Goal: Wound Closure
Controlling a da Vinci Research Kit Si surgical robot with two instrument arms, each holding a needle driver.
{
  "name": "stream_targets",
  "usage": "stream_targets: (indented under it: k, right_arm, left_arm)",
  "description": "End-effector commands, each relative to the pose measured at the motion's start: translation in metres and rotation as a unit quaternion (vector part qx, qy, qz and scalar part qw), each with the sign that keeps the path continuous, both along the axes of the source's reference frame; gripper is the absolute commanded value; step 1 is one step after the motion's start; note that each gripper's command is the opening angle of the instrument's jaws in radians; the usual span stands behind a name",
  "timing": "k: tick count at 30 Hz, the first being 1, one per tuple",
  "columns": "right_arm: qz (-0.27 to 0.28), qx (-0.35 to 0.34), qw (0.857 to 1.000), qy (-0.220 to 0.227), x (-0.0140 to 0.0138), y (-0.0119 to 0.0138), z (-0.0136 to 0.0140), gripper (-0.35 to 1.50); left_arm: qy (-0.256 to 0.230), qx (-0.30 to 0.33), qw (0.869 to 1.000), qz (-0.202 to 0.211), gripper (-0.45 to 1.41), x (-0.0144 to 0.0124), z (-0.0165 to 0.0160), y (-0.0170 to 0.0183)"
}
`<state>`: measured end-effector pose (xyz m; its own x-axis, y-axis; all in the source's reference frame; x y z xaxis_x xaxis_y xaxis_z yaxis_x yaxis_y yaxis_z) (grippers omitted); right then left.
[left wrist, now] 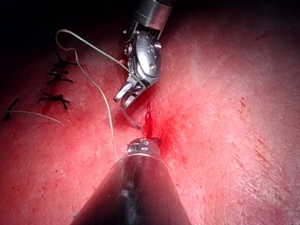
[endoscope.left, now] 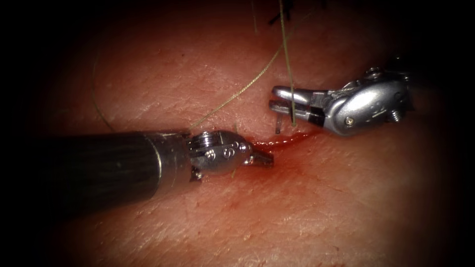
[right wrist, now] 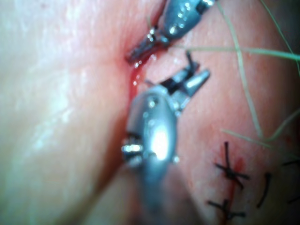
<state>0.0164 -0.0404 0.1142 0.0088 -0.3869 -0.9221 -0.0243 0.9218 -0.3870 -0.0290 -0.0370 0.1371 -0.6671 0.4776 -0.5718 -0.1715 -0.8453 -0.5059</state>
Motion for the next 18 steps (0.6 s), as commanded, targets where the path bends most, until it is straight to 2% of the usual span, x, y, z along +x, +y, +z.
stream_targets:
  k: [1, 10, 18]
  right_arm:
    - [0.002, -0.001, 1.000, 0.000, 0.0008, 0.0007, 0.0003, -0.35]
    - [-0.004, 0.009, 1.000, 0.008, 0.0014, 0.0009, 0.0004, -0.35]
    - [-0.013, 0.123, 0.992, 0.000, 0.0020, 0.0015, 0.0009, -0.35]
  left_arm:
    - [-0.001, 0.000, 1.000, 0.000, -0.37, -0.0004, 0.0007, 0.0001]
    - [0.000, -0.001, 1.000, 0.002, -0.37, -0.0002, 0.0010, 0.0001]
    - [0.001, 0.001, 1.000, 0.001, -0.37, 0.0000, 0.0012, 0.0001]
